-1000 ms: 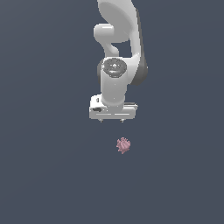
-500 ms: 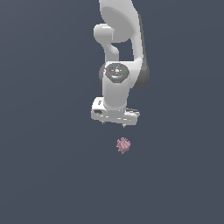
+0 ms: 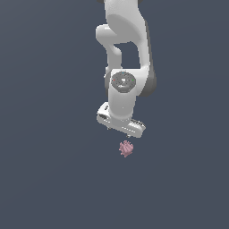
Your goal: Pick up the object and move it to a goal position.
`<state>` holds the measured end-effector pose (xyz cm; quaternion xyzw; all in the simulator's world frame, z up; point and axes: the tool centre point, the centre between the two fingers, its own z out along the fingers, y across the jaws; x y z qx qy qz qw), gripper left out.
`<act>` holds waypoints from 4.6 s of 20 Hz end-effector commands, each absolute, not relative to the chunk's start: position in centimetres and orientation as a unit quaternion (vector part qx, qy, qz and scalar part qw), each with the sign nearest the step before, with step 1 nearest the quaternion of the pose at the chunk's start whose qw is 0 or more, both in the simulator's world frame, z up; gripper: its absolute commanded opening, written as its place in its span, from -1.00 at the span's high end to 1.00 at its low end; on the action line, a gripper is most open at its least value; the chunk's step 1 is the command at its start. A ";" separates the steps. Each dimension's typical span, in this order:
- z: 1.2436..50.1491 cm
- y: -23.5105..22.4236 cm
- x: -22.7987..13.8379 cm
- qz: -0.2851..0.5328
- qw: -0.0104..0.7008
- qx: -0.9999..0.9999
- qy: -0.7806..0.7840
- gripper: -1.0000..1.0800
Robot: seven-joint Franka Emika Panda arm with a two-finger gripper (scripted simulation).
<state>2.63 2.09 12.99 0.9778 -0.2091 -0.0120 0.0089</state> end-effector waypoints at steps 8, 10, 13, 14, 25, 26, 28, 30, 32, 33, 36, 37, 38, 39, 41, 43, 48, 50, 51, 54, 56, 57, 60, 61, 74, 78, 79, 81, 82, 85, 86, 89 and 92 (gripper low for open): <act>11.7 3.5 4.4 -0.007 0.005 0.944 -0.329 -0.92; 11.4 3.8 4.8 -0.006 0.005 0.935 -0.354 -0.92; 11.0 4.3 5.3 -0.005 0.004 0.921 -0.390 -0.92; 10.9 4.4 5.5 -0.004 0.003 0.916 -0.401 -0.92; 9.9 5.6 6.7 -0.001 0.001 0.876 -0.482 -0.92; 9.8 5.6 6.7 0.000 0.000 0.874 -0.486 -0.92; 9.8 5.7 6.8 0.000 0.000 0.871 -0.492 -0.92; 9.7 5.8 6.8 0.000 0.000 0.869 -0.495 -0.92; 9.7 5.8 6.9 0.000 0.000 0.868 -0.496 -0.92; 9.7 5.8 6.8 0.000 0.000 0.869 -0.494 -0.92; 9.3 5.8 6.8 0.000 0.000 0.869 -0.494 -0.92; 9.1 5.8 6.8 0.000 0.000 0.869 -0.495 -0.92; 8.7 5.8 6.8 0.000 0.000 0.869 -0.495 -0.92; 8.2 5.8 6.8 0.000 0.000 0.869 -0.495 -0.92; 7.1 5.8 6.8 0.000 0.000 0.869 -0.496 -0.92; 6.0 5.8 6.7 0.000 0.000 0.868 -0.496 -0.92; 4.6 5.8 6.8 0.000 0.000 0.868 -0.497 -0.92; 4.7 5.8 6.8 0.000 0.000 0.868 -0.497 -0.92; 4.7 5.8 6.8 0.000 0.000 0.868 -0.496 -0.92; 4.7 5.8 6.8 0.000 0.000 0.868 -0.496 1.00; 4.7 5.8 6.8 0.000 0.000 0.868 -0.496 1.00; 4.7 5.8 6.8 0.000 0.000 0.868 -0.496 1.00; 4.7 5.8 6.8 0.000 0.000 0.868 -0.496 1.00; 4.7 5.8 6.8 0.000 0.000 0.868 -0.496 1.00; 7.8 3.9 5.6 0.000 0.000 0.868 -0.496 1.00; 10.3 2.4 4.7 0.000 0.000 0.868 -0.496 1.00; 11.1 1.9 4.4 -0.001 -0.001 0.868 -0.497 1.00; 12.8 0.9 3.7 -0.001 -0.001 0.868 -0.497 1.00; 13.8 0.3 3.4 -0.001 -0.001 0.868 -0.497 1.00; 16.7 -1.4 2.3 -0.001 -0.001 0.868 -0.497 1.00; 17.6 -2.0 2.0 -0.001 -0.001 0.868 -0.497 1.00; 20.4 -3.6 1.1 -0.001 -0.001 0.868 -0.497 1.00; 22.8 -5.0 0.3 -0.001 -0.001 0.868 -0.497 1.00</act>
